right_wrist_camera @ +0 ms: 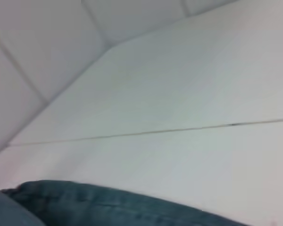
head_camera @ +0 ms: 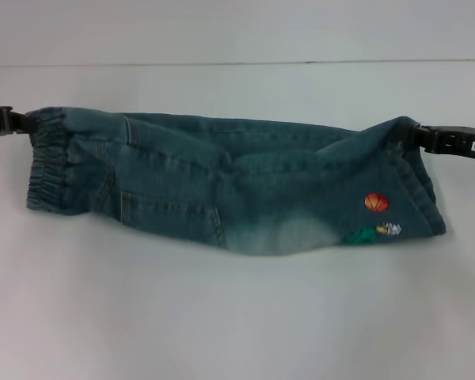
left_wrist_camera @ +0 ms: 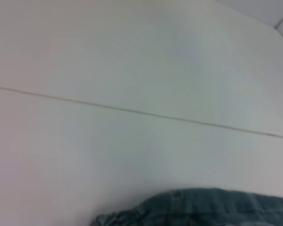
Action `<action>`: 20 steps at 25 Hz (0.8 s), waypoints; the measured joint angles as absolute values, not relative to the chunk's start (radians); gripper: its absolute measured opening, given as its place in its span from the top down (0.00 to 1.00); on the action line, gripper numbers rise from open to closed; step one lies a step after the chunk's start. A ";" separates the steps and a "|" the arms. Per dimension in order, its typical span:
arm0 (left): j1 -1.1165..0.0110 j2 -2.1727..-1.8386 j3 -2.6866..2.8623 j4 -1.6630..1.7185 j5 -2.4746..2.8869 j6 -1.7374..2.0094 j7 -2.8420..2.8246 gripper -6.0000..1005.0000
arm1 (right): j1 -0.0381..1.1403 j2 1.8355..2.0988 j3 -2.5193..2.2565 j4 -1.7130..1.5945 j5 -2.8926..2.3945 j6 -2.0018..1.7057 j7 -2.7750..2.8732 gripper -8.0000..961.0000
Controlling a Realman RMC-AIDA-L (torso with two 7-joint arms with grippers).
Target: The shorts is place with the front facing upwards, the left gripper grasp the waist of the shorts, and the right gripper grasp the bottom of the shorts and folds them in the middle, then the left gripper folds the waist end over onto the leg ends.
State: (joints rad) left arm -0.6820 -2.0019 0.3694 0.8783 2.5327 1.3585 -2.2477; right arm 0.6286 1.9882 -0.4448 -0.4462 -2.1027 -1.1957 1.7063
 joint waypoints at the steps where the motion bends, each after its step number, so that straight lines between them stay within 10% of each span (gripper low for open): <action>1: -0.682 -2.004 0.370 0.877 2.533 1.345 -2.248 0.92 | 0.632 1.992 -0.447 -0.440 -2.102 -1.162 1.709 0.96; 20: -0.676 -2.028 0.483 0.824 2.539 1.091 -2.249 0.91 | 0.701 2.039 -0.447 -0.399 -2.095 -0.907 1.695 0.96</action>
